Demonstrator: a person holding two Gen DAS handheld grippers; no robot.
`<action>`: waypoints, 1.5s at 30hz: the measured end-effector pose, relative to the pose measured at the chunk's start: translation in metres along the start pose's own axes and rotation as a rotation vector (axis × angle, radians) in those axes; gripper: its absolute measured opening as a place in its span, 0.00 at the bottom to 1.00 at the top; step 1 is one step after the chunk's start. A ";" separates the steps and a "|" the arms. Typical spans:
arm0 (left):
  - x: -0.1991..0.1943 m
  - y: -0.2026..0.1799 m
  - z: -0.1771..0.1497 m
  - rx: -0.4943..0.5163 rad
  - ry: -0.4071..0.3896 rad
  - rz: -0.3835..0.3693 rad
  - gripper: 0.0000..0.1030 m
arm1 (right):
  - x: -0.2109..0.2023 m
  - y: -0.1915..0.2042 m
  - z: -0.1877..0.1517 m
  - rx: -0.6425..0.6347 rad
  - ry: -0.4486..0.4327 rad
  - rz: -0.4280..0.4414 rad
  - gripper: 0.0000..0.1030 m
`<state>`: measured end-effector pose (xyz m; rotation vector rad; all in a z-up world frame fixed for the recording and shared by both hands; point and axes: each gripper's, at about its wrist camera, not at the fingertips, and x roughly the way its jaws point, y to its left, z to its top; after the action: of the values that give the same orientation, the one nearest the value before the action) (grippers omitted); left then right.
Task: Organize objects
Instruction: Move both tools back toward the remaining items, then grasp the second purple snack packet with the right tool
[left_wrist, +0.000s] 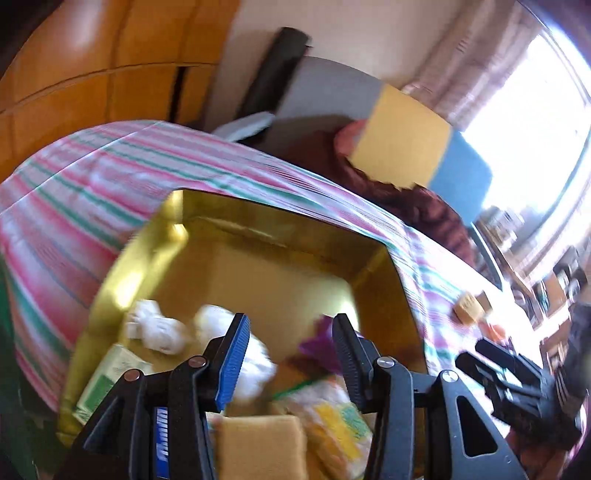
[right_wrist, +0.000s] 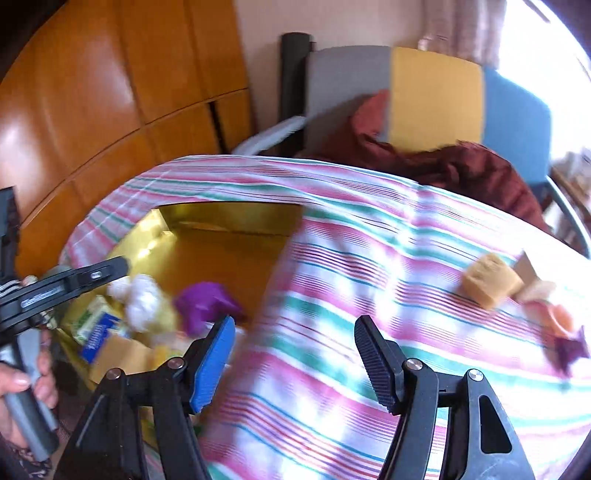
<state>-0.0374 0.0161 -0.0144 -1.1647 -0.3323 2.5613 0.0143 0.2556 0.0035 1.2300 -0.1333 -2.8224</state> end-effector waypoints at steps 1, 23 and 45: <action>0.000 -0.009 -0.003 0.026 0.002 -0.021 0.46 | -0.001 -0.010 -0.004 0.018 0.000 -0.030 0.66; 0.000 -0.157 -0.083 0.379 0.172 -0.295 0.52 | -0.044 -0.291 -0.043 0.308 -0.014 -0.480 0.85; 0.035 -0.207 -0.105 0.472 0.288 -0.299 0.55 | -0.010 -0.323 -0.066 0.376 -0.002 -0.380 0.39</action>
<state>0.0580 0.2295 -0.0371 -1.1702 0.1513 2.0260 0.0626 0.5740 -0.0669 1.4584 -0.5025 -3.2297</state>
